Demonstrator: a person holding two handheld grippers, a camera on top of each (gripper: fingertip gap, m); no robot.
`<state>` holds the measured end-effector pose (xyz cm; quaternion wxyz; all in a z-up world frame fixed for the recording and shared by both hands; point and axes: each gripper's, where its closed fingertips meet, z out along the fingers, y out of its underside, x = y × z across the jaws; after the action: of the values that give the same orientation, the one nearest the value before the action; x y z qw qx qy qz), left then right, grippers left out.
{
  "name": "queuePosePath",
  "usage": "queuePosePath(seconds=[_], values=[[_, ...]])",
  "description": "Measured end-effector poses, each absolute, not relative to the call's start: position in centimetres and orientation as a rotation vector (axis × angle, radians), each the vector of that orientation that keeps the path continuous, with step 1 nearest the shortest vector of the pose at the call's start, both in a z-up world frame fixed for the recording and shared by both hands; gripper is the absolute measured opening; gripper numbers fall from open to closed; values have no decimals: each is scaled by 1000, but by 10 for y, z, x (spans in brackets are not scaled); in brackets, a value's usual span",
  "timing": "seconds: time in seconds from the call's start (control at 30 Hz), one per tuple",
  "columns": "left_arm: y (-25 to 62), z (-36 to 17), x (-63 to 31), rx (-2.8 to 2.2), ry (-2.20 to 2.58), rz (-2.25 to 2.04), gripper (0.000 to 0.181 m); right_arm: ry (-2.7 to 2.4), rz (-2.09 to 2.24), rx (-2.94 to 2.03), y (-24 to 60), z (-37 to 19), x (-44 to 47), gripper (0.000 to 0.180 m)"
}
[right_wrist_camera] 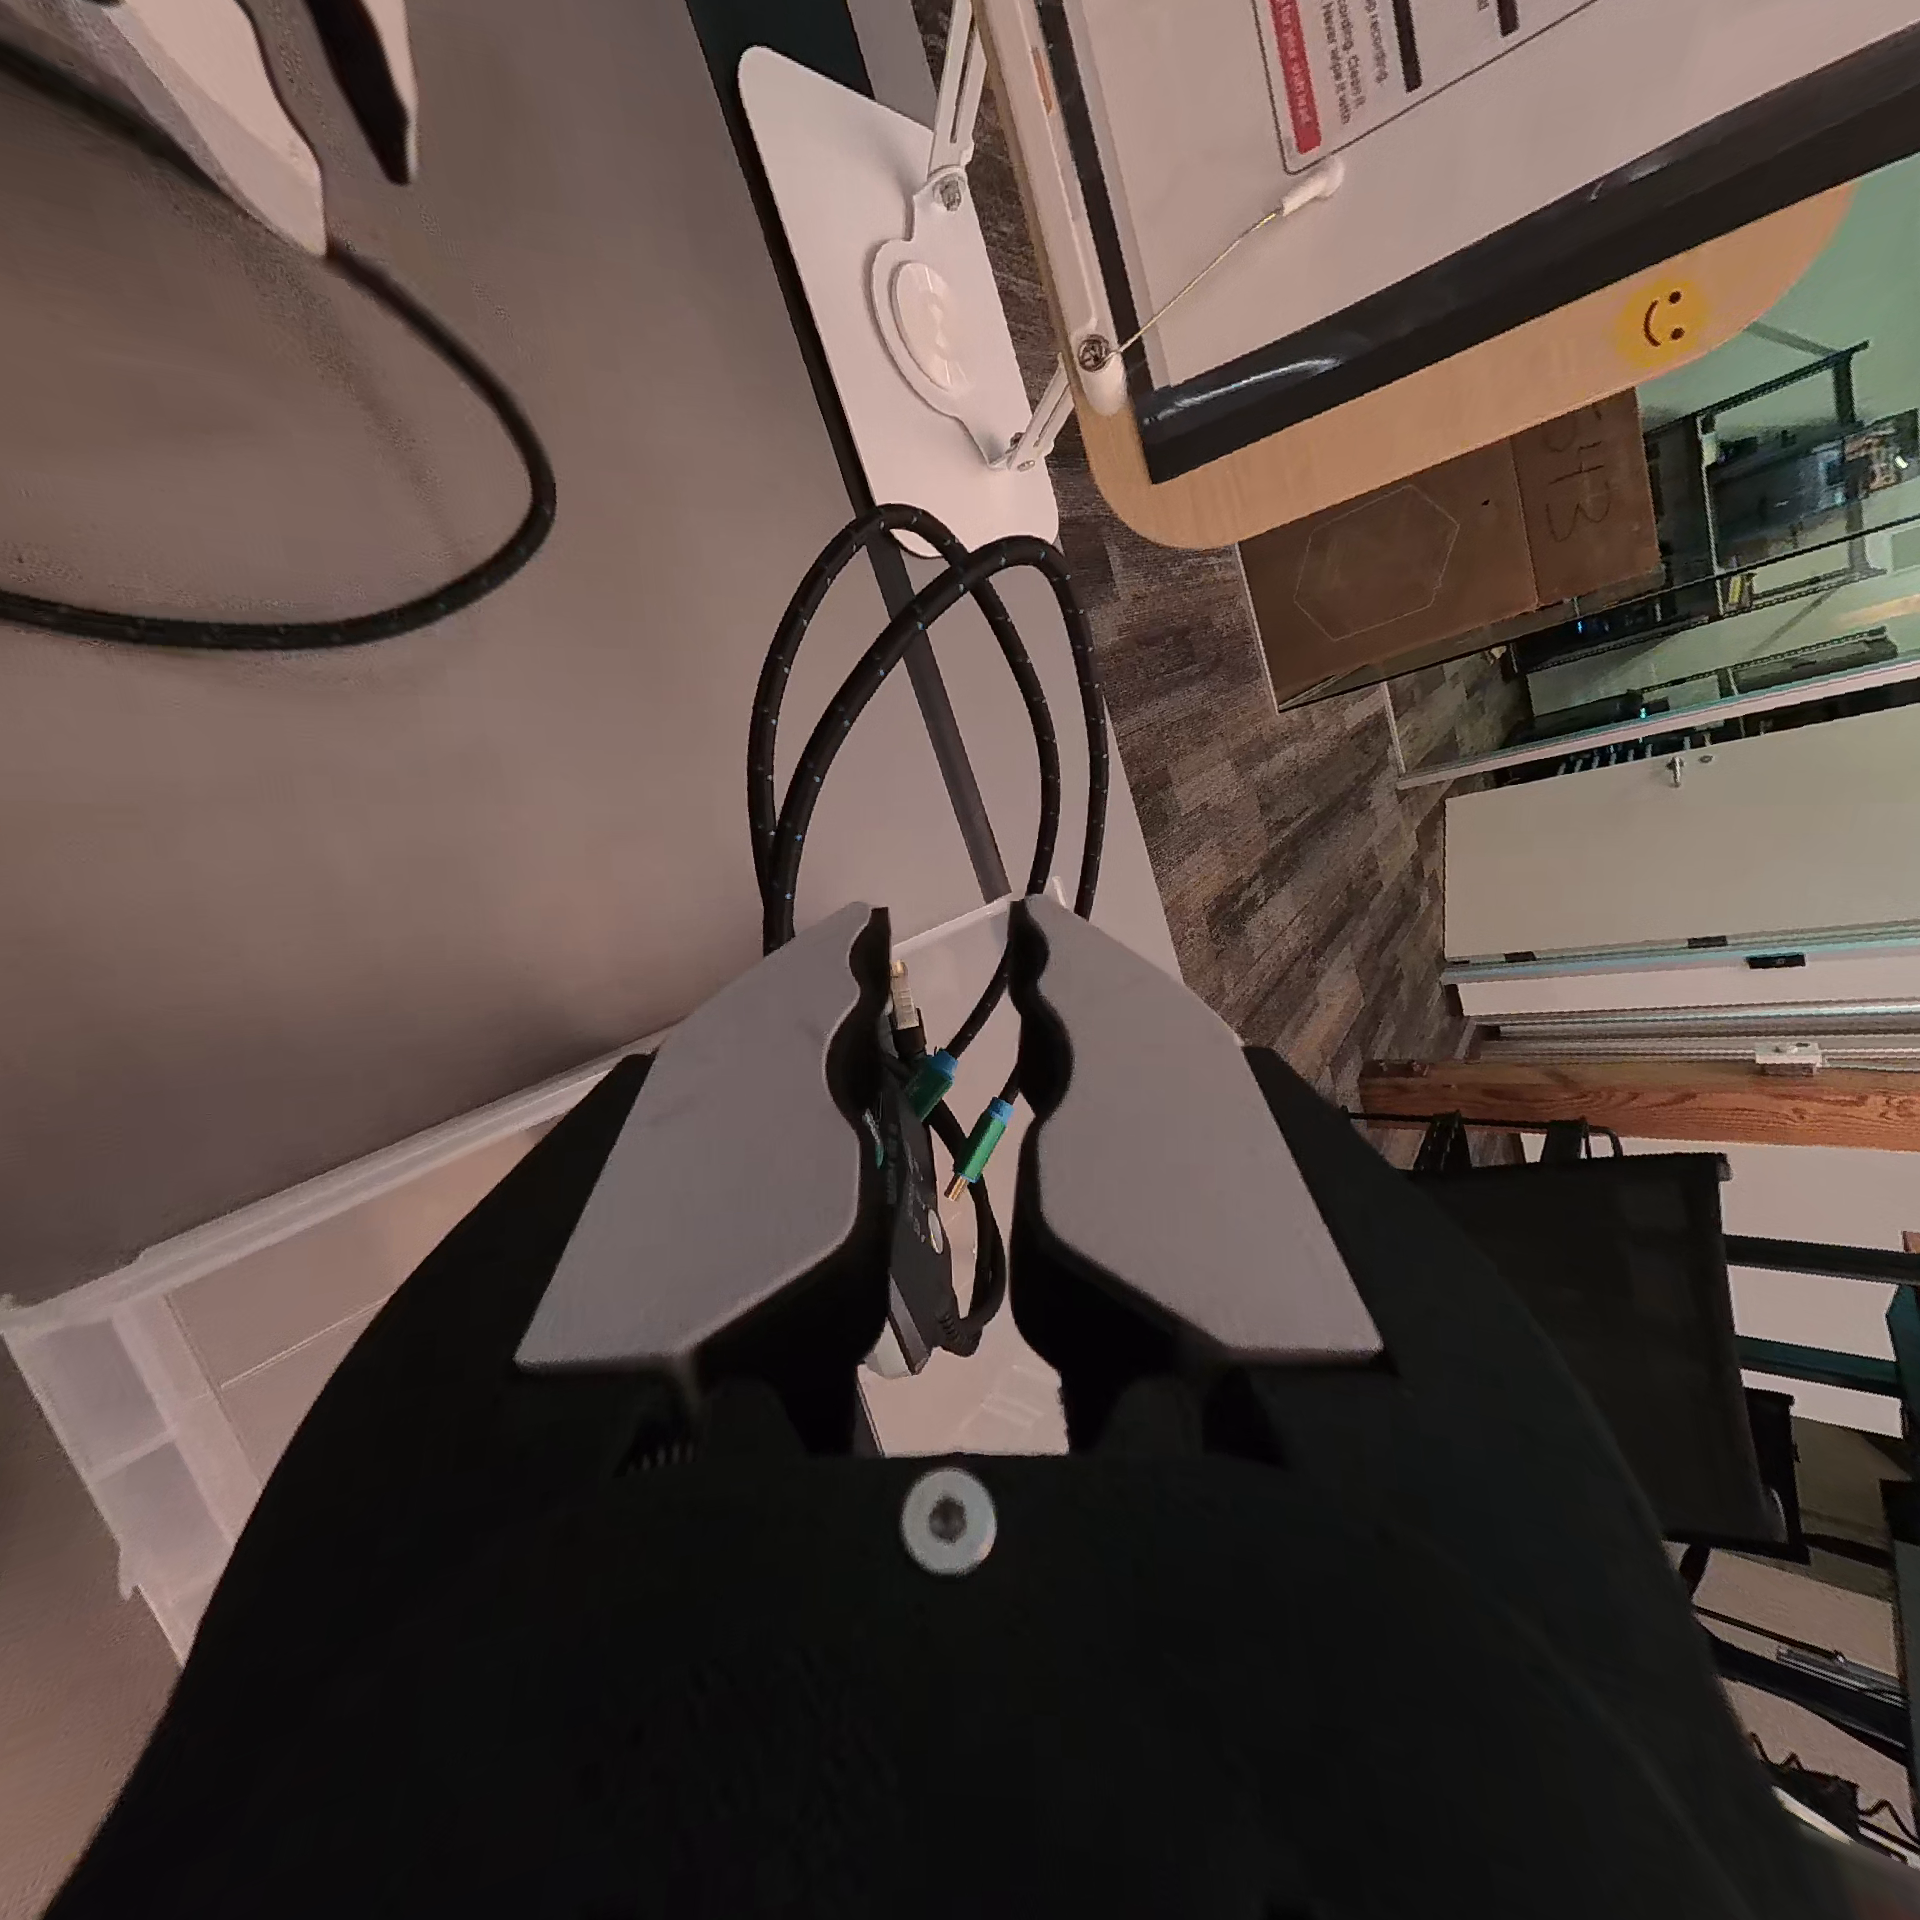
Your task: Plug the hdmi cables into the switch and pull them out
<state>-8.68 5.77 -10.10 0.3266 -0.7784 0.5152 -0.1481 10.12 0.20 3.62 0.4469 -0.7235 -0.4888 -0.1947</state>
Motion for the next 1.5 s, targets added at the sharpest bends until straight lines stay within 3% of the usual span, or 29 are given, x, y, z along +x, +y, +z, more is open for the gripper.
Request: queuePosePath(seconds=[0.03,0.13,0.27,0.33,0.5,0.77,0.9,1.0,1.5], values=[[57,-97,-85,-2033,1344,-422,37,-1210,-483,-1791,2,36,101,23],[55,-64,-89,-2007,1312,-534,59,-1203,-481,-1787,1,38,103,23],[99,15,-160,-1916,1049,-418,55,-1192,-485,-1790,0,39,106,23],[130,30,-220,-1972,874,-314,58,-1191,-483,-1795,0,38,106,23],[170,-33,-316,-2375,700,-409,60,-1205,-474,-1816,5,31,105,23],[217,-90,-328,-2583,684,-530,20,-1194,-477,-1882,11,18,116,23],[218,-119,-337,-2733,795,-350,31,-1186,-489,-1896,12,17,119,23],[219,-135,-341,-2777,867,-229,30,-1193,-485,-1893,12,16,117,22],[218,-147,-345,-2848,913,-138,11,-1200,-462,-1894,9,16,116,22]])
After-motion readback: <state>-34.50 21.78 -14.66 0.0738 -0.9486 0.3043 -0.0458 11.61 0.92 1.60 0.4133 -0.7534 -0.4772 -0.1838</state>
